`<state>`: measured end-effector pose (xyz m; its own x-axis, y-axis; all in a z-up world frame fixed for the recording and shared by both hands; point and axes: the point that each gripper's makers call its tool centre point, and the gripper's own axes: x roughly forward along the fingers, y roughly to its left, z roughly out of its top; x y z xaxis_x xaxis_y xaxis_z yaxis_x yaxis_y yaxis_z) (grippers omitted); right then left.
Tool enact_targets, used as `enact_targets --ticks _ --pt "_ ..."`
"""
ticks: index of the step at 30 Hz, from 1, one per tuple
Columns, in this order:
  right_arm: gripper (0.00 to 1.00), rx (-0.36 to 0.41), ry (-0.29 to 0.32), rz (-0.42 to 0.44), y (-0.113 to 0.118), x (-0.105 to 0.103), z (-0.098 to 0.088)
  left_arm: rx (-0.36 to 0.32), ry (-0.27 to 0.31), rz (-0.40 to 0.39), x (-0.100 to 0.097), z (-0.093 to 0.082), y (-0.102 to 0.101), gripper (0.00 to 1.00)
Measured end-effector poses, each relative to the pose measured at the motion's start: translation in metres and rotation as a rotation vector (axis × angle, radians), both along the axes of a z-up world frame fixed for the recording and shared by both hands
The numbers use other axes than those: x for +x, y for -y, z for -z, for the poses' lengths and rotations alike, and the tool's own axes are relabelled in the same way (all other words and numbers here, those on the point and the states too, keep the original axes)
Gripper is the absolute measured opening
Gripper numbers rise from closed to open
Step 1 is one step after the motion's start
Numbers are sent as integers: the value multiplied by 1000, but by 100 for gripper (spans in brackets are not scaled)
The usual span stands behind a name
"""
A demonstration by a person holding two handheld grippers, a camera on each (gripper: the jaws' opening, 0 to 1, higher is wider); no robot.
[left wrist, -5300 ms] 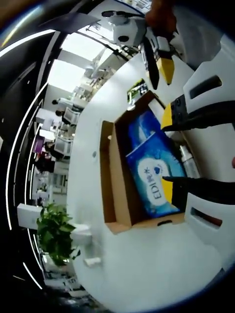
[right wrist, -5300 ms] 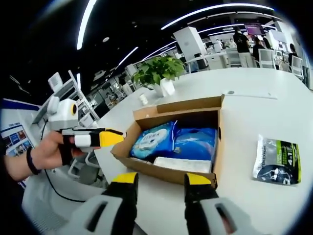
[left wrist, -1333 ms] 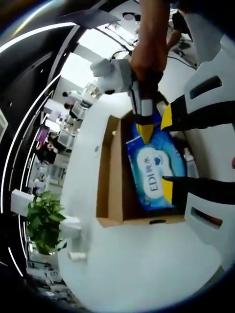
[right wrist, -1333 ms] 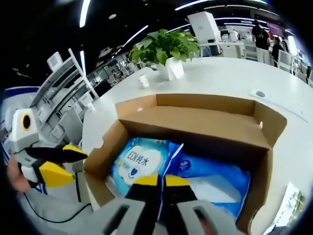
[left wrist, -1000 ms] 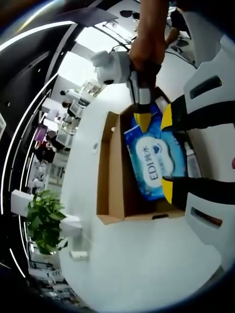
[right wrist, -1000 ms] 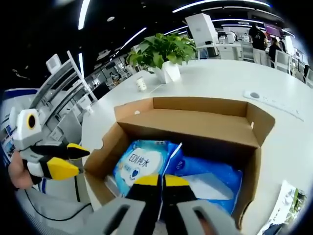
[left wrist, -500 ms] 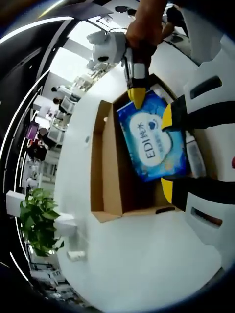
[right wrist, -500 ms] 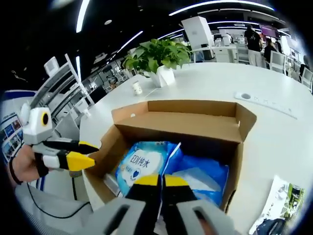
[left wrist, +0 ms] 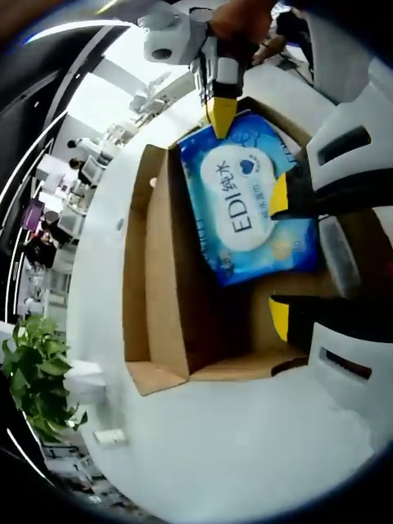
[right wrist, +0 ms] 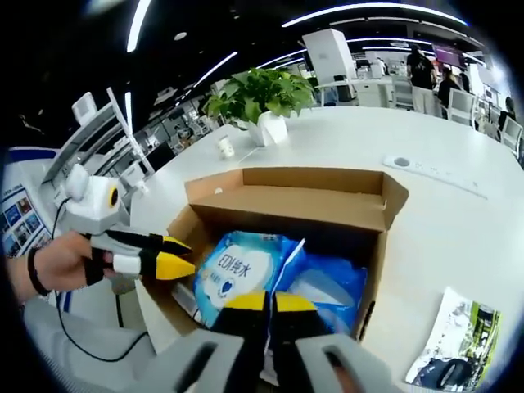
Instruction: Operate the shoe box by opening the lid, removing the specified soft item, and placing it in the target area until the item is outside and the box remains undamaged.
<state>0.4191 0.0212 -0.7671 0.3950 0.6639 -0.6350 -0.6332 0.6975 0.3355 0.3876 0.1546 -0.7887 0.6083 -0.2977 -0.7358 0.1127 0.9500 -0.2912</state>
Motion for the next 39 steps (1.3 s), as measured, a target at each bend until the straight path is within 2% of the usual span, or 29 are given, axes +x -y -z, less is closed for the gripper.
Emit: enact_targets --ticks 4,10,18,30,36,39 --pt "0 -11 1 -2 5 -1 0 -18 -13 -7 1 3 2 37" --pt "0 -21 -1 -9 12 -3 1 -88 -40 -8 -3 9 12 36" --pt "0 -25 -7 -24 16 -7 4 -130 -40 -20 -2 10 18 34" --pt "0 -14 -14 -29 19 -8 7 -221 -53 -9 12 19 20 22" --pt "0 -4 -19 -21 18 -8 6 -180 -70 23 14 28 21 18" --pt "0 1 -24 -23 17 -9 6 -153 -65 -16 15 29 13 5"
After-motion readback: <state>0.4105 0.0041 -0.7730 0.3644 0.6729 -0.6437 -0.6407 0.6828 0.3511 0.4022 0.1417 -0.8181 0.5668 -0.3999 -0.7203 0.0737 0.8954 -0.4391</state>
